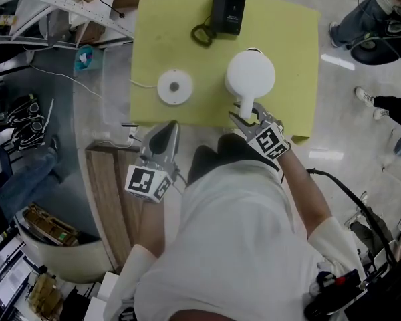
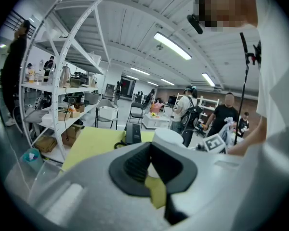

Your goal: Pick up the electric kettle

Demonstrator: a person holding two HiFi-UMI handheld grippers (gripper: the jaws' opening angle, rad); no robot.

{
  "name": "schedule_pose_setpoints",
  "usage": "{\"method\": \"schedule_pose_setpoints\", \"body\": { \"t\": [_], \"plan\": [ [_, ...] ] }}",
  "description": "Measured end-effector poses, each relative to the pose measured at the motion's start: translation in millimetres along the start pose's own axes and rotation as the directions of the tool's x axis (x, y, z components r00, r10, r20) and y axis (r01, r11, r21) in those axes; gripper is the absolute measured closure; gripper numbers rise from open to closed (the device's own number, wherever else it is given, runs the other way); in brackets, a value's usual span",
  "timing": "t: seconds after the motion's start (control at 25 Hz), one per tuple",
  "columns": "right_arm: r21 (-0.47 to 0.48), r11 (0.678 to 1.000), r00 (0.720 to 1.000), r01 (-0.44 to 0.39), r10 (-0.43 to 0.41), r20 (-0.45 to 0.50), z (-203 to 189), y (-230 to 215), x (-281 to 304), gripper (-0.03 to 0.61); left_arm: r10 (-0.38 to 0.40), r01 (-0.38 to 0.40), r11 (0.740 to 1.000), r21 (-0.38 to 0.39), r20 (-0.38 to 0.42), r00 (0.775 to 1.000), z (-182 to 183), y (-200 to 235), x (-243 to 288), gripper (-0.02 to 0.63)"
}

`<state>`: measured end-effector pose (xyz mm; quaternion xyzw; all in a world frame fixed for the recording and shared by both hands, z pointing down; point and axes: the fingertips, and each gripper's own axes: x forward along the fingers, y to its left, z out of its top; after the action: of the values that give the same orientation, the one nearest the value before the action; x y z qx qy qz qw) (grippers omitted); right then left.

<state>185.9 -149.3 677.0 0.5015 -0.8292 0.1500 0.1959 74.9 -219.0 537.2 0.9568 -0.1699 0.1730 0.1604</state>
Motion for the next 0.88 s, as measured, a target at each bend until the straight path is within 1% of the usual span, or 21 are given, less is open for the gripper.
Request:
{"method": "schedule_pose_setpoints", "body": {
  "t": [0.16, 0.28, 0.36, 0.48, 0.56, 0.68, 0.88],
  "plan": [
    [0.013, 1.0, 1.0, 0.017, -0.017, -0.014, 2.1, 4.4, -4.7, 0.461, -0.014, 0.014, 1.0, 0.007, 0.003, 1.0, 0.5, -7.8, -10.4, 0.61],
    [0.029, 0.999, 0.999, 0.029, -0.028, -0.029, 3.4, 9.6, -7.0, 0.417, -0.028, 0.028, 0.999, 0.016, 0.003, 1.0, -0.8, -12.1, -20.3, 0.61],
    [0.046, 0.998, 0.998, 0.049, -0.048, -0.029, 3.6, 11.9, -10.5, 0.4, -0.037, 0.037, 0.999, 0.018, 0.003, 0.999, -2.7, -15.0, -27.1, 0.61],
    [0.076, 0.992, 0.994, 0.104, -0.103, -0.019, 2.9, 9.0, -19.6, 0.394, -0.046, 0.046, 0.999, 0.021, 0.008, 0.999, -3.9, -18.3, -34.5, 0.611],
    [0.093, 0.986, 0.99, 0.141, -0.14, -0.016, 1.4, 6.6, -27.6, 0.379, -0.056, 0.055, 0.998, 0.034, 0.011, 0.998, -4.3, -20.5, -39.1, 0.611],
    [0.114, 0.976, 0.982, 0.188, -0.188, -0.015, 2.7, 7.9, -42.2, 0.379, -0.063, 0.062, 0.997, 0.043, 0.019, 0.998, -0.9, -24.5, -50.7, 0.609],
    [0.151, 0.949, 0.96, 0.276, -0.28, 0.003, 20.5, 16.4, -70.8, 0.391, -0.095, 0.093, 0.994, 0.056, 0.029, 0.995, 8.1, -32.0, -74.2, 0.609]
  ]
}}
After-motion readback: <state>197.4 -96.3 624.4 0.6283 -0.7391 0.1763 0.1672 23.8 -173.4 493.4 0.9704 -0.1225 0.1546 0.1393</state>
